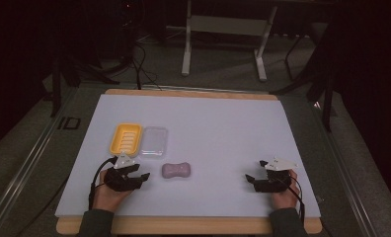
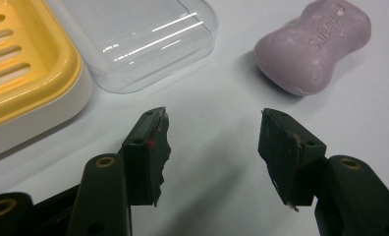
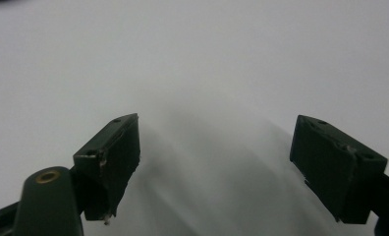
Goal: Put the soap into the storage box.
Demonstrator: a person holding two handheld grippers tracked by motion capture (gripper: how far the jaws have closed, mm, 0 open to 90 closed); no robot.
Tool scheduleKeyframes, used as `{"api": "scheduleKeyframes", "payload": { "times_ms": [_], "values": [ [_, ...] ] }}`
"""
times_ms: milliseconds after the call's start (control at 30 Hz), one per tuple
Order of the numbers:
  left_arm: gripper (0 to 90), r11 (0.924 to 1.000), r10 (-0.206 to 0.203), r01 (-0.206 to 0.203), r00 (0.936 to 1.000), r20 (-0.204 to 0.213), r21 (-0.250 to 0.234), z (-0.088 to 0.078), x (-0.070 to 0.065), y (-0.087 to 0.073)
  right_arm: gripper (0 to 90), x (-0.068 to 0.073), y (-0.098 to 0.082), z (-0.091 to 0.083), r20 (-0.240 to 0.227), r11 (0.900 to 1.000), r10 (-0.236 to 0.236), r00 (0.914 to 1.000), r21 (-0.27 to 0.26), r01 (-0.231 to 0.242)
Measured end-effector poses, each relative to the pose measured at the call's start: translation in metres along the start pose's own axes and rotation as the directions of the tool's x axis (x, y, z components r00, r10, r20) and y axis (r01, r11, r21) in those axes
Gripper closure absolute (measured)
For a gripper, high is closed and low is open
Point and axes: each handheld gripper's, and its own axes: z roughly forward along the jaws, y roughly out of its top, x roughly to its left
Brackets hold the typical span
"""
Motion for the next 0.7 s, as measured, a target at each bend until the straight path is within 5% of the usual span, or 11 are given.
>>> {"api": "scheduleKeyframes", "payload": {
  "times_ms": [700],
  "values": [
    [44.1,0.9958,0.088,-0.088,0.9960,0.016,0.024,-0.010,0.002,0.028,18.8,-0.002,-0.003,-0.007,0.000,0.997,0.018,0.9998,-0.079,-0.018]
  ]
}}
